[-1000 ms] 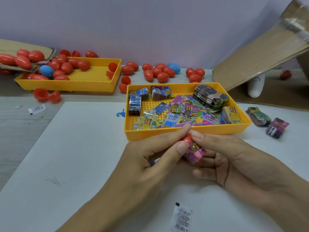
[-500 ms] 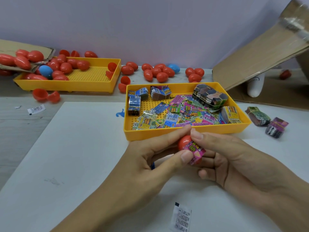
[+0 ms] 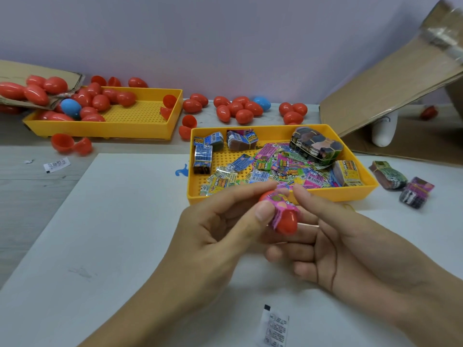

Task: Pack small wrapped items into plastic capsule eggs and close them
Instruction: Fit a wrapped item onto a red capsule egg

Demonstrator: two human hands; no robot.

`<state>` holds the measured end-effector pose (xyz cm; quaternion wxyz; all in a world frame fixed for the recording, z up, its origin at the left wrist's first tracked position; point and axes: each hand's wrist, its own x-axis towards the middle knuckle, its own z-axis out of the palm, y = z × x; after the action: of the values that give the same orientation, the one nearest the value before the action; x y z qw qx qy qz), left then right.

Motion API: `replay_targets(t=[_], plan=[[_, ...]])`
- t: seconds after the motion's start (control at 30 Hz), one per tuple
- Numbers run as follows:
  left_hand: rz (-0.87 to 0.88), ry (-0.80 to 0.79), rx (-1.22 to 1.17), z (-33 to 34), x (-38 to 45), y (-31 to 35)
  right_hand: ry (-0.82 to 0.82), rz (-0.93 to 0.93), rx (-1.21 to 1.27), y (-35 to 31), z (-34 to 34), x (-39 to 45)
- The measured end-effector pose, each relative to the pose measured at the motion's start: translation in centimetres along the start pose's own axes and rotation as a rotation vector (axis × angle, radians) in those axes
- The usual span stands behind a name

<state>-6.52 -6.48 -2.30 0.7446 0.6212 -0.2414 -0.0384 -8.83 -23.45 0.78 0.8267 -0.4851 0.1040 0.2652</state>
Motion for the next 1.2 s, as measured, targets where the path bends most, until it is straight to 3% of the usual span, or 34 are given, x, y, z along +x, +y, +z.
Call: replay_targets(t=[0.13, 0.43, 0.63, 0.73, 0.83, 0.97, 1.07, 1.2], plan=[[0.028, 0.02, 0.059, 0.0, -0.3, -0.1, -0.109, 0.12, -0.006, 0.0, -0.3, -0.1], [0.035, 0.002, 0.058, 0.1, -0.4, 0.1, -0.199, 0.09, 0.007, 0.1, -0.8, 0.1], [0.023, -0.071, 0.024, 0.1, -0.4, 0.1, -0.077, 0.002, -0.045, -0.3, -0.4, -0.2], [-0.021, -0.024, 0.019, 0.0, -0.4, 0.0, 0.086, -0.221, -0.256, 0.2, -0.3, -0.2], [-0.094, 0.078, 0.068, -0.1, -0.4, 0.4, 0.294, -0.633, -0.613, 1.1, -0.4, -0.1], [-0.159, 0.015, 0.028, 0.3, -0.4, 0.4, 0.265, -0.955, -0.99, 2.0, -0.5, -0.1], [-0.088, 0.057, 0.028, 0.1, -0.3, 0.3, 0.239, -0.962, -0.983, 2.0, -0.8, -0.2], [0.006, 0.109, 0.018, -0.2, -0.2, 0.3, 0.205, -0.668, -0.569, 1.3, -0.5, 0.0]])
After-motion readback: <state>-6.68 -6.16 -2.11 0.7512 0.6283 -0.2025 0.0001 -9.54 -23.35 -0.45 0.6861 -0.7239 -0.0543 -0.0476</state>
